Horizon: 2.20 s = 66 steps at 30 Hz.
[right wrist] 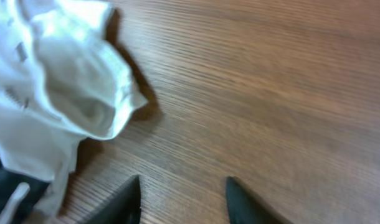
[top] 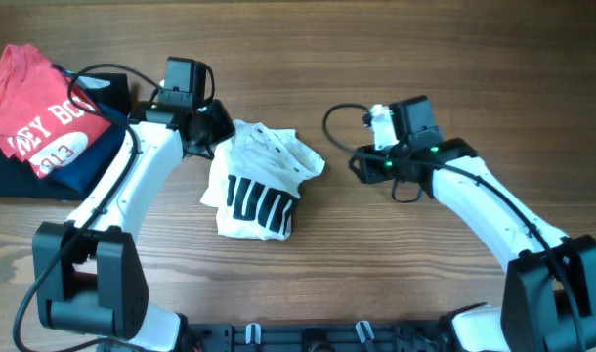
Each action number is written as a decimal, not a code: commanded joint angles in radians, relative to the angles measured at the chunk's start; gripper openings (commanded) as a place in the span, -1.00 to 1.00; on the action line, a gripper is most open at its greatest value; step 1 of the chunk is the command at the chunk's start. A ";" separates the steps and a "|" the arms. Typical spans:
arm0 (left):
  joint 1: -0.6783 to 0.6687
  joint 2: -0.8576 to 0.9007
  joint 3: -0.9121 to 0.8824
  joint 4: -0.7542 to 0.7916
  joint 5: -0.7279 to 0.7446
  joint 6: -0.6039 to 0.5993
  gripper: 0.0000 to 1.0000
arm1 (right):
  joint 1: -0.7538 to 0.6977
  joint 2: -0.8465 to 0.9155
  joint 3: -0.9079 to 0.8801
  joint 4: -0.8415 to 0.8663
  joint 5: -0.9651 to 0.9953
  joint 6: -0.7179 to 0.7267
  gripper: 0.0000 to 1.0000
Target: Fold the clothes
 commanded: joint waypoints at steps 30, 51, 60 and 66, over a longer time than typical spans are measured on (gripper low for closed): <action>-0.035 0.182 0.005 0.142 0.176 0.108 -0.61 | 0.180 0.307 0.001 0.362 -0.091 -0.181 -0.76; 0.016 0.071 0.005 0.018 -0.044 -0.027 -0.92 | 0.178 0.058 0.106 0.331 0.154 -0.104 -0.91; 0.016 -0.060 0.005 -0.046 -0.182 -0.036 -0.92 | 0.194 0.058 0.105 0.330 0.103 -0.096 -0.91; 0.016 -0.060 0.005 -0.119 -0.321 -0.113 -0.92 | 0.219 0.088 0.104 0.336 0.105 -0.097 -0.91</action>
